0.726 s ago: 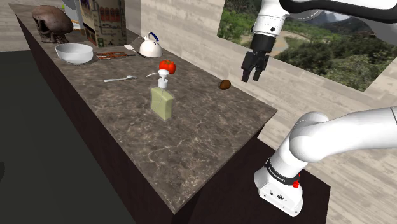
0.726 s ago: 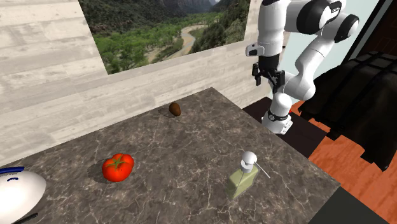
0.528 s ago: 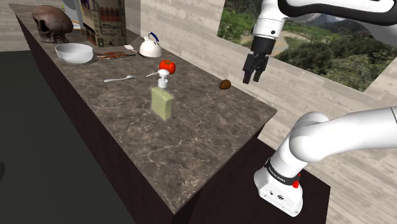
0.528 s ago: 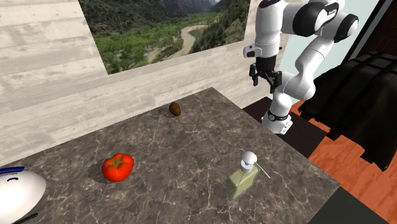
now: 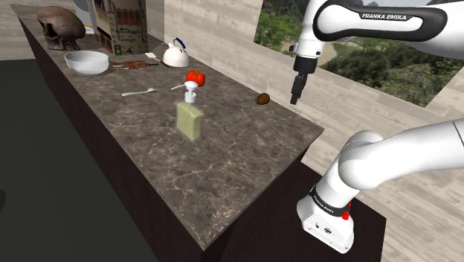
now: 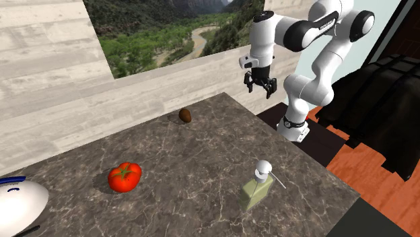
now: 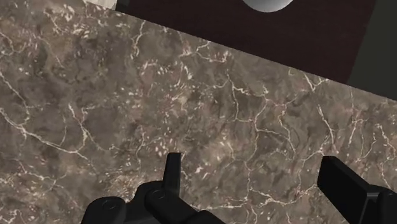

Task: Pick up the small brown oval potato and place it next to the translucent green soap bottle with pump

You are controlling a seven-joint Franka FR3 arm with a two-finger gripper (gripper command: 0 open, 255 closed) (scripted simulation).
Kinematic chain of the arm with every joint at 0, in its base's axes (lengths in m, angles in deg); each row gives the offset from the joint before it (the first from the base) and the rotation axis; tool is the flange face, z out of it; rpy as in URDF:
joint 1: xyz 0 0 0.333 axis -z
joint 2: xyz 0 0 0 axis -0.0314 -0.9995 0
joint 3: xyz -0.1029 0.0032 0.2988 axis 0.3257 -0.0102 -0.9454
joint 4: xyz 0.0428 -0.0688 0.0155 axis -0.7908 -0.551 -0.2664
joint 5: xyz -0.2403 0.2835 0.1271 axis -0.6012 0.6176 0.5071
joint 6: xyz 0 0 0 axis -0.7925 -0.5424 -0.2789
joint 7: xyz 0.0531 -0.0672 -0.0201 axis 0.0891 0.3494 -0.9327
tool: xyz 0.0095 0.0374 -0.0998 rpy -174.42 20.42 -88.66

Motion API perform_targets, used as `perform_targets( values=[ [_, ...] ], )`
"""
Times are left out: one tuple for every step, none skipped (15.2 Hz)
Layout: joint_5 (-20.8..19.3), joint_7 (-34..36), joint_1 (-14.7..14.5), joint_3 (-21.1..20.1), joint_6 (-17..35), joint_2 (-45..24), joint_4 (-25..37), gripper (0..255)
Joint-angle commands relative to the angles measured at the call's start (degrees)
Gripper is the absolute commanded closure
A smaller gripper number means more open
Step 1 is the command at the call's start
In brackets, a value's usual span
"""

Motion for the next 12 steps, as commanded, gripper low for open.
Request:
perform_targets(
  values=[
    [-3.0,-5.5,-0.3,2.4,2.4,-1.8,-0.4,0],
    [-4.3,-8.1,-0.4,3.6,3.7,-2.9,-0.4,0],
    [-5.6,-10.6,-0.6,4.8,5.1,-4.0,-0.3,0],
    [-6.8,-13.1,-0.8,6.0,6.4,-5.3,-0.1,0],
    [-8.0,-15.6,-1.0,7.2,7.9,-6.7,0.2,0],
    [-9.0,-18.1,-1.2,8.4,9.4,-8.1,0.5,0],
    [-10.0,-20.5,-1.5,9.5,10.9,-9.6,0.9,0],
    [-10.9,-23.0,-1.8,10.7,12.4,-11.3,1.4,0],
    [-11.7,-25.4,-2.1,11.8,14.0,-12.9,2.0,0],
    [-12.3,-27.8,-2.5,13.0,15.6,-14.7,2.6,0],
    [-12.9,-30.3,-2.9,14.1,17.2,-16.5,3.4,0],
    [-13.3,-32.7,-3.3,15.2,18.9,-18.4,4.1,0]
  ],
)
